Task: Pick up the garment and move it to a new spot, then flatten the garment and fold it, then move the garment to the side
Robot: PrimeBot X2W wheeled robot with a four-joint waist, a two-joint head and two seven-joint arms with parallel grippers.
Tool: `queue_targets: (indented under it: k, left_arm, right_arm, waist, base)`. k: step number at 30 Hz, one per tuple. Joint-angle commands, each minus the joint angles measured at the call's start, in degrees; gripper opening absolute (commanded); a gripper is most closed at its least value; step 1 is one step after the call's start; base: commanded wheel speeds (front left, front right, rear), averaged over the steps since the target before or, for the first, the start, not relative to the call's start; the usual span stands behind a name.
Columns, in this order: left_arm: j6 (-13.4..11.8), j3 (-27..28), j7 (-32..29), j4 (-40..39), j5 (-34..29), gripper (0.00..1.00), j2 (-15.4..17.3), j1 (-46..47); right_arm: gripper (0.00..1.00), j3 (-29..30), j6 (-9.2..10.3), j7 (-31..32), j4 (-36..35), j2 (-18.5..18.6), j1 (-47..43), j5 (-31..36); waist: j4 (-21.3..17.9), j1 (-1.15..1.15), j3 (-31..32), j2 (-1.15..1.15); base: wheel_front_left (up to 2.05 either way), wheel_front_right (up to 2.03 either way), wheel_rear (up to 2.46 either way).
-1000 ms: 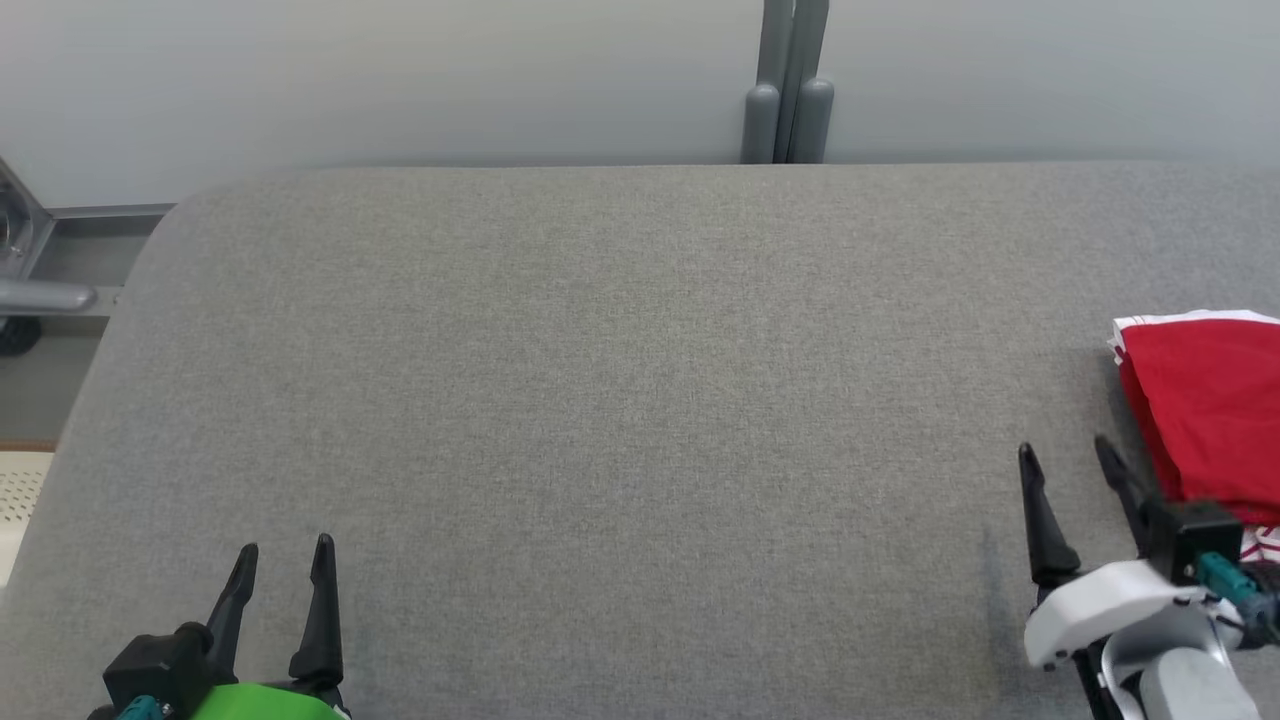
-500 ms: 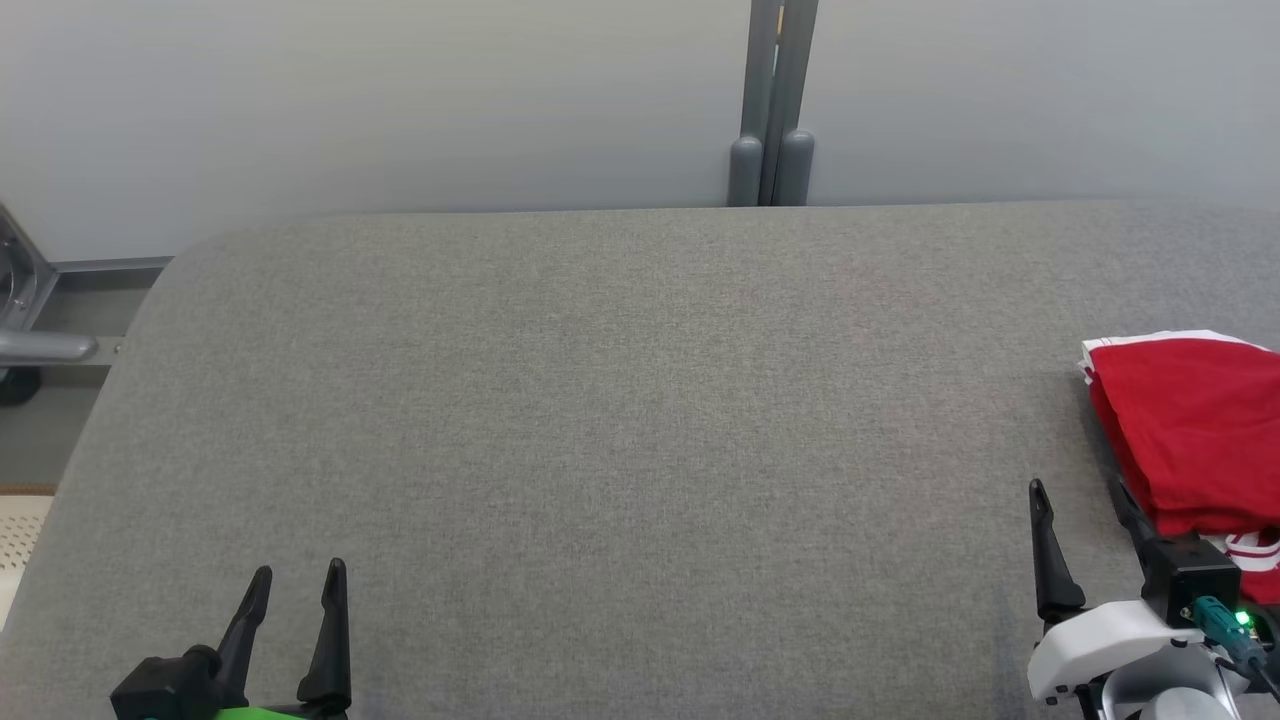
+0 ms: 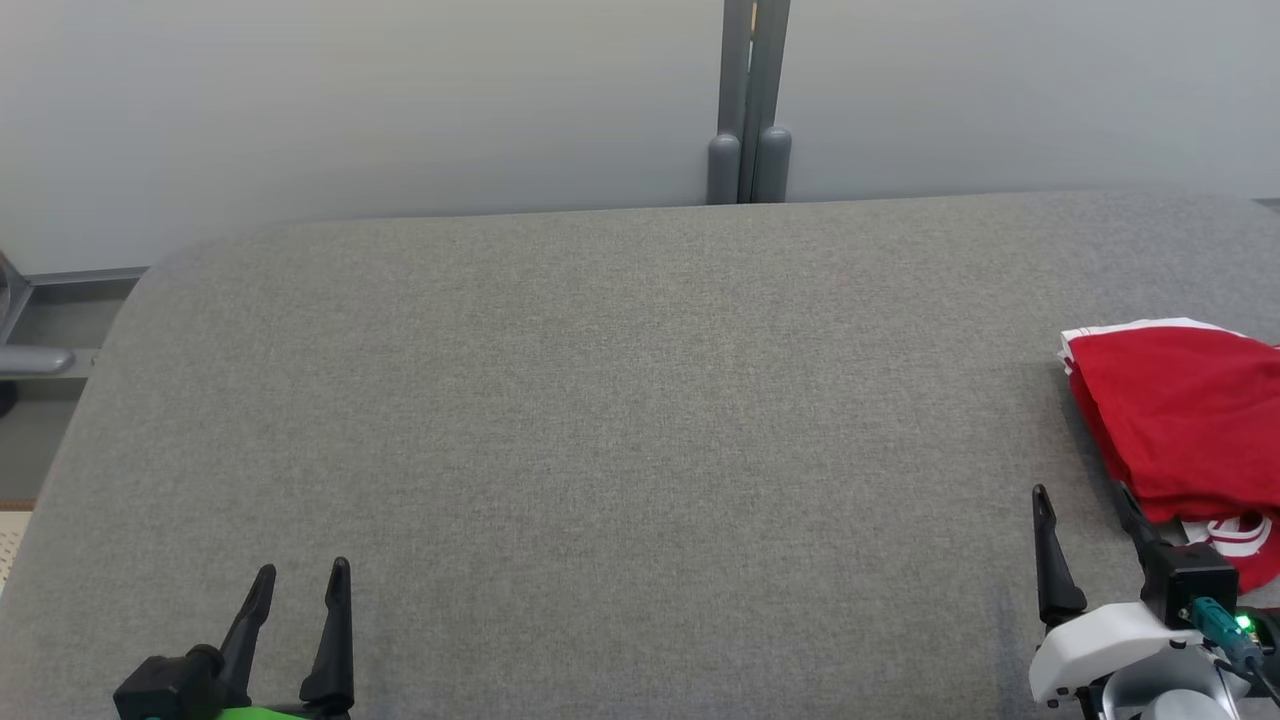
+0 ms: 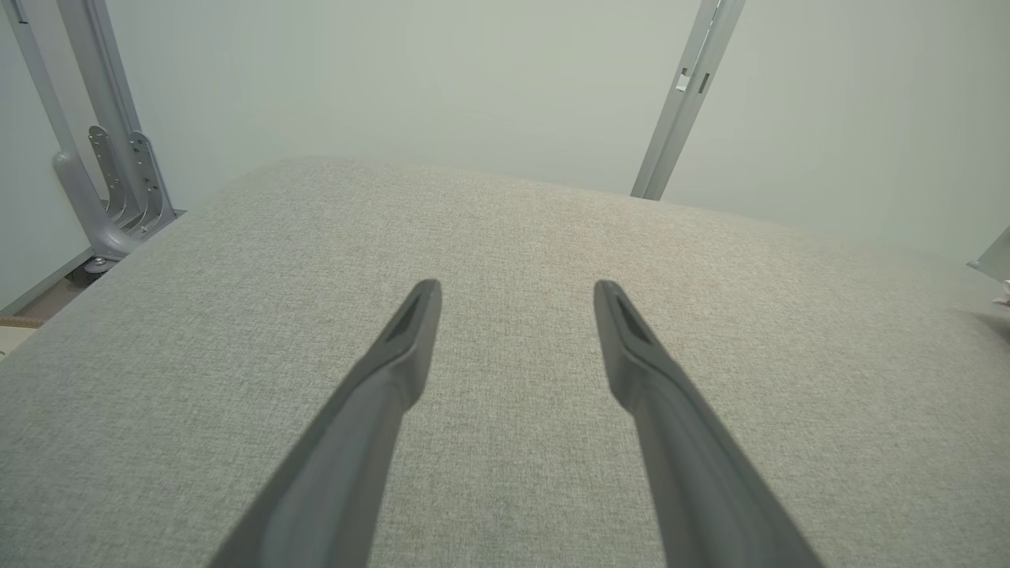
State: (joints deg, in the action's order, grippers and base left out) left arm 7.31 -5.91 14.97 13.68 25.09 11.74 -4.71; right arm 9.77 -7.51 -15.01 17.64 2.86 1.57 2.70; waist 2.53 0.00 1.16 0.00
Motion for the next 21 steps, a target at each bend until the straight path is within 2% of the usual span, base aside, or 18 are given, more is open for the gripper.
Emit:
queue_targets:
  k: [1, 21]
  left_arm:
    - [0.2, -0.2, 0.2, 0.0, 0.3, 1.00, 0.5, -0.5]
    - [0.0, -0.2, 0.0, 0.0, -0.2, 1.00, -0.1, 0.2]
  right_arm:
    - [1.00, -0.1, 0.05, -0.2, 0.2, 0.1, 0.6, -0.5]
    - [1.00, -0.1, 0.01, 0.0, 0.2, 0.0, 0.4, -0.4]
  waist:
    - [0.0, 0.00, -0.1, 0.00]
    - [0.0, 0.00, -0.2, 0.00]
  base:
    - [0.00, 0.00, 0.00]
    - [0.00, 0.00, 0.00]
